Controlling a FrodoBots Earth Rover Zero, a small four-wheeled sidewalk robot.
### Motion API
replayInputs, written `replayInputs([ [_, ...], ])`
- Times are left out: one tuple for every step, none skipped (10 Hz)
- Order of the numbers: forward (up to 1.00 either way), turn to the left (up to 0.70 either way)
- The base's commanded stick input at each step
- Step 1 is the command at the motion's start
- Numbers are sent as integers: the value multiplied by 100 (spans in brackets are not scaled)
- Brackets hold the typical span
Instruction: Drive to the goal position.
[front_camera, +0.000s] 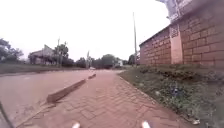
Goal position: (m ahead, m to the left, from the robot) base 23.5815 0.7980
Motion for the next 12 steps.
replayInputs([
  [50,4],
  [50,0],
  [50,0],
  [50,1],
  [50,4],
  [50,7],
  [50,4],
  [50,9],
  [50,10],
  [50,11],
  [50,0],
  [50,0],
])
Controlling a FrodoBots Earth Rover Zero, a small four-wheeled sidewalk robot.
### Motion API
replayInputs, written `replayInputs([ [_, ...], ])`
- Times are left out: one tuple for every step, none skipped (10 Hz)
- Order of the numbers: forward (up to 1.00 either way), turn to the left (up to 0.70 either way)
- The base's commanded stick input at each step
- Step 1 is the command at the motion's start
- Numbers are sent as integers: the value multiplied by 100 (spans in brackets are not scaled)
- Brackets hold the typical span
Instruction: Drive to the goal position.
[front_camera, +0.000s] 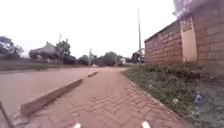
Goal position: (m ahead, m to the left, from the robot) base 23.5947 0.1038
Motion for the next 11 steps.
replayInputs([
  [50,0],
  [50,4],
  [50,9],
  [50,5],
  [50,11],
  [50,23],
  [50,21],
  [50,20],
  [50,17],
  [50,23],
  [50,21],
])
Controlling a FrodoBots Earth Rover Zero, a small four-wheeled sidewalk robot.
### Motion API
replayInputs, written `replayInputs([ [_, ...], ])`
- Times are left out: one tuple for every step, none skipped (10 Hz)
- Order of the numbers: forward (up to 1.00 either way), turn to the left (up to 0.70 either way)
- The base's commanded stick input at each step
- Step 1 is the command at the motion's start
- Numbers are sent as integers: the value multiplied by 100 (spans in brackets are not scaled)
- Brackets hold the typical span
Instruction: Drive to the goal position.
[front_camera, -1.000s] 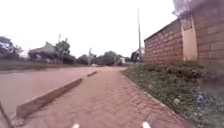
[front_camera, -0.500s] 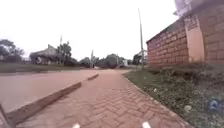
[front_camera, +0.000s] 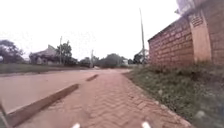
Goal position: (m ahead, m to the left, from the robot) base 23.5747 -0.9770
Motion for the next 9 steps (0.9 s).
replayInputs([
  [50,21],
  [50,19],
  [50,12],
  [50,6],
  [50,0],
  [50,0],
  [50,0],
  [50,0],
  [50,0],
])
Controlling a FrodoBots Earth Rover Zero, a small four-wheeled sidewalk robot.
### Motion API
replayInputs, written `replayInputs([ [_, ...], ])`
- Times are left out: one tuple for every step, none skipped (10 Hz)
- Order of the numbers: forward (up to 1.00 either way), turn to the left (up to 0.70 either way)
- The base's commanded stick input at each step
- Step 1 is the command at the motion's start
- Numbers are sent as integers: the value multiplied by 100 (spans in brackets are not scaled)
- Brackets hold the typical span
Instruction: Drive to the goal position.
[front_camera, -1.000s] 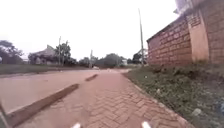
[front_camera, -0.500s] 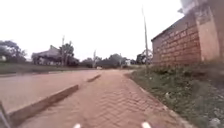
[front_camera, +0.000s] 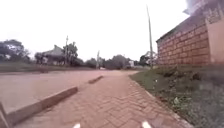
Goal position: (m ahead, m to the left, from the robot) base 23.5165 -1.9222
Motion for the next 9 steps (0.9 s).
replayInputs([
  [50,0],
  [50,0],
  [50,0],
  [50,0],
  [50,1],
  [50,2],
  [50,5],
  [50,10],
  [50,5],
])
